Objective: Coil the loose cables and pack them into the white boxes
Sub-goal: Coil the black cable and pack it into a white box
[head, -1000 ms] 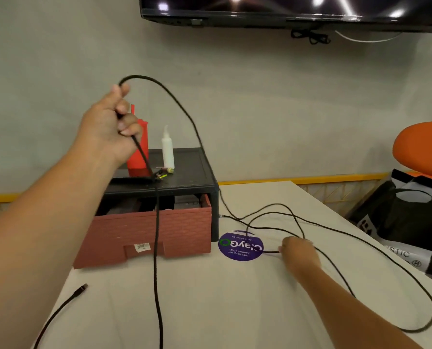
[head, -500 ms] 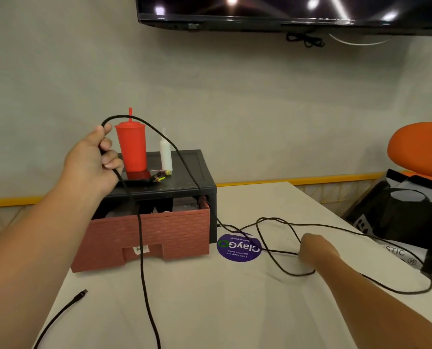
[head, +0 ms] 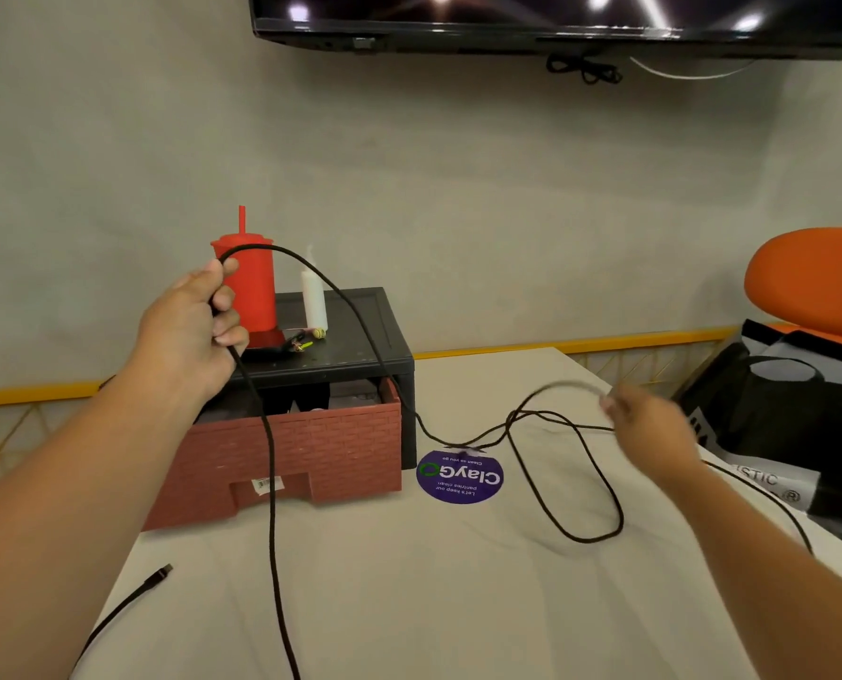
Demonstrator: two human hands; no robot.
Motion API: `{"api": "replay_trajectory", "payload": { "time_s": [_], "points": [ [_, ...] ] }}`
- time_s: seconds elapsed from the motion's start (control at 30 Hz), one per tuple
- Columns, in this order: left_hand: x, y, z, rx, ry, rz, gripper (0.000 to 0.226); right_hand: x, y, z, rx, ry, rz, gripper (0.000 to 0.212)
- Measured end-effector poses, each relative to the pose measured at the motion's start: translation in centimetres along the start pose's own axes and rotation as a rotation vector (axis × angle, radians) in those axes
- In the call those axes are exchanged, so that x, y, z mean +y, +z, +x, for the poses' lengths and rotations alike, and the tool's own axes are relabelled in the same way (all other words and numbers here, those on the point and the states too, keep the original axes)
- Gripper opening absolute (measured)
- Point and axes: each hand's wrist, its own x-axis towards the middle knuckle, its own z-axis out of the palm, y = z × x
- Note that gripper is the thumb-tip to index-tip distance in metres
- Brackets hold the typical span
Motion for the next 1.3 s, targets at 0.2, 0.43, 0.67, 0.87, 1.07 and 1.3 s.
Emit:
{"api": "replay_trajectory", "payload": {
  "time_s": [0.2,0.43,0.67,0.87,1.07,1.3],
  "points": [
    [-0.4,-0.1,-0.2,0.025,-0.010,-0.031,0.022,-0.4,-8.4,1.5,0.368,0.012,0.150,0.025],
    [0.6,0.6,-0.6,-0.018,-0.011,-0.110,0.027,1.0,-10.4,0.9,0.314,0.072,0.587,0.027],
    [1.9,1.0,-1.1,-0.032,0.044,-0.075,0.029,7.0,-5.8,-3.0,-0.212,0.140,0.374,0.053],
    [1.4,0.9,-1.6,-0.039,0.028,-0.064,0.029,8.6,-1.4,-8.0,-0.423,0.092,-0.063,0.030],
    [-0.2,1.5,-2.1,-0.122,-0.012,-0.002,0.028,6.8,2.3,-10.0,-0.551,0.062,-0.186,0.052],
    [-3.0,3.0,-3.4,-0.281,-0.109,0.079,0.026,3.3,6.2,-7.4,-0.521,-0.016,-0.258,0.051]
  ]
}}
